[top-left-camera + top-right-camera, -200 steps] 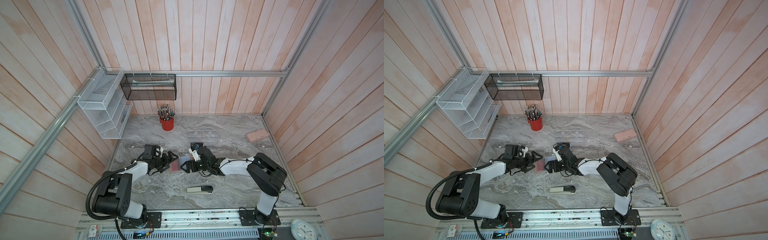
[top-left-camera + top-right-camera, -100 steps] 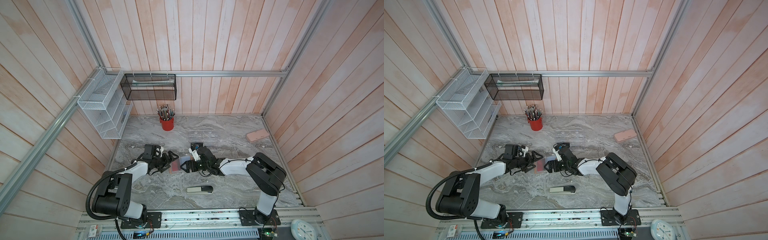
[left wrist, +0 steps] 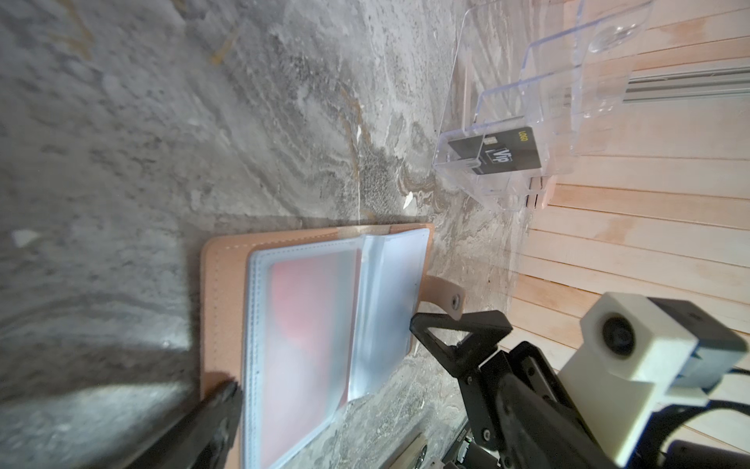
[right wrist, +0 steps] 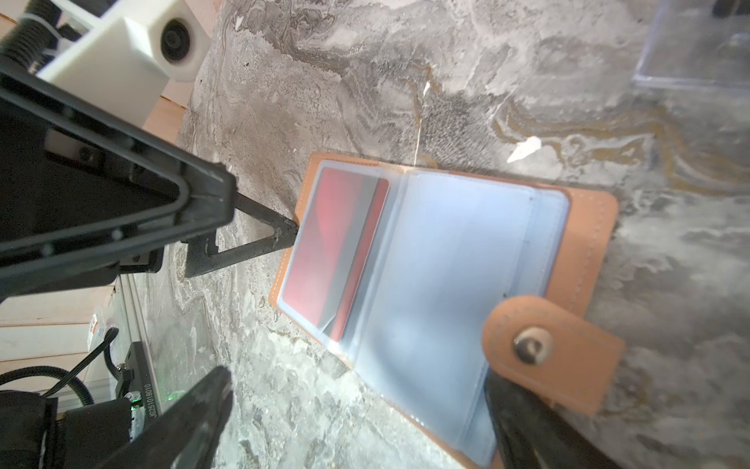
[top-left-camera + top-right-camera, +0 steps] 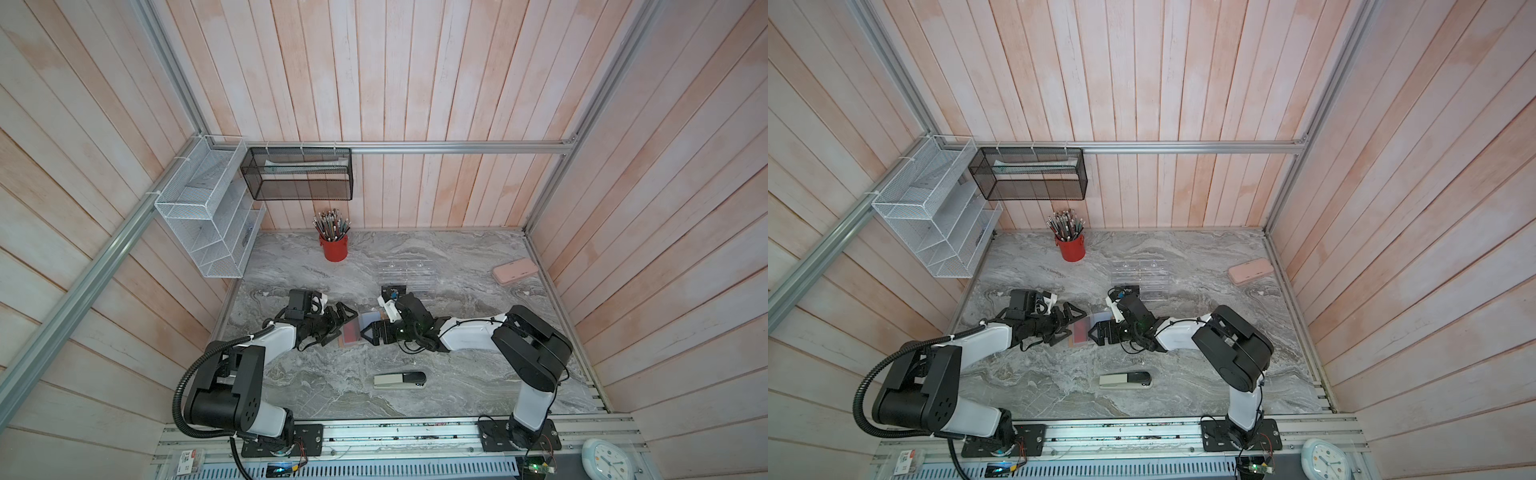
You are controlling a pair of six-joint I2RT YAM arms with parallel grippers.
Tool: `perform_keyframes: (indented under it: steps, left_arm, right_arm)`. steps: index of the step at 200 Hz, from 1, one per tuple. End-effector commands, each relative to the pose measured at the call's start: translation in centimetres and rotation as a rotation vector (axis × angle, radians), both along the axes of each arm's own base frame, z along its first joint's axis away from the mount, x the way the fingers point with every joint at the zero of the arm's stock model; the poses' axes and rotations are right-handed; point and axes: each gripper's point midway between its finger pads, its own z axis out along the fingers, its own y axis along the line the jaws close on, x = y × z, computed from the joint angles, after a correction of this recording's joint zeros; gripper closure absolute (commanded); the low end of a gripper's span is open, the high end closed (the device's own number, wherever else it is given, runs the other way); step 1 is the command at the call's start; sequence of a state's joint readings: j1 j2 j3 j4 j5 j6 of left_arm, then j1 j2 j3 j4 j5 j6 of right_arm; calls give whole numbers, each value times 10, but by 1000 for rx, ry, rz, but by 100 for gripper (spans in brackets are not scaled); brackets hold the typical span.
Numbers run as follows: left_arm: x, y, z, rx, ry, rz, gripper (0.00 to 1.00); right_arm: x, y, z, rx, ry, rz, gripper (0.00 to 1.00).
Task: Take the credit cards out of the card holder
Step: Flip the card slot at the card holder.
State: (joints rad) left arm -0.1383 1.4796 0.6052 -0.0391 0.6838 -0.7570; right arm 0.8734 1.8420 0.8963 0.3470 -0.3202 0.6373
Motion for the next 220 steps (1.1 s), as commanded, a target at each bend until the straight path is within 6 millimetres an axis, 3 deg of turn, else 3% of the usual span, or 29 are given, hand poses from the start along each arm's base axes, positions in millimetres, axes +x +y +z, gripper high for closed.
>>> perform_keyframes:
  steps: [1, 138, 220]
  left_arm:
    - [-1, -3, 0, -28, 3, -7, 0]
    - [4, -10, 10, -49, -23, -9, 0]
    - [10, -14, 20, -57, -42, -9, 0]
  right_arm:
    - [-6, -11, -26, -50, 65, -8, 2]
    - [-8, -12, -25, -44, 69, -9, 2]
    - [-9, -14, -13, -23, 56, -14, 2]
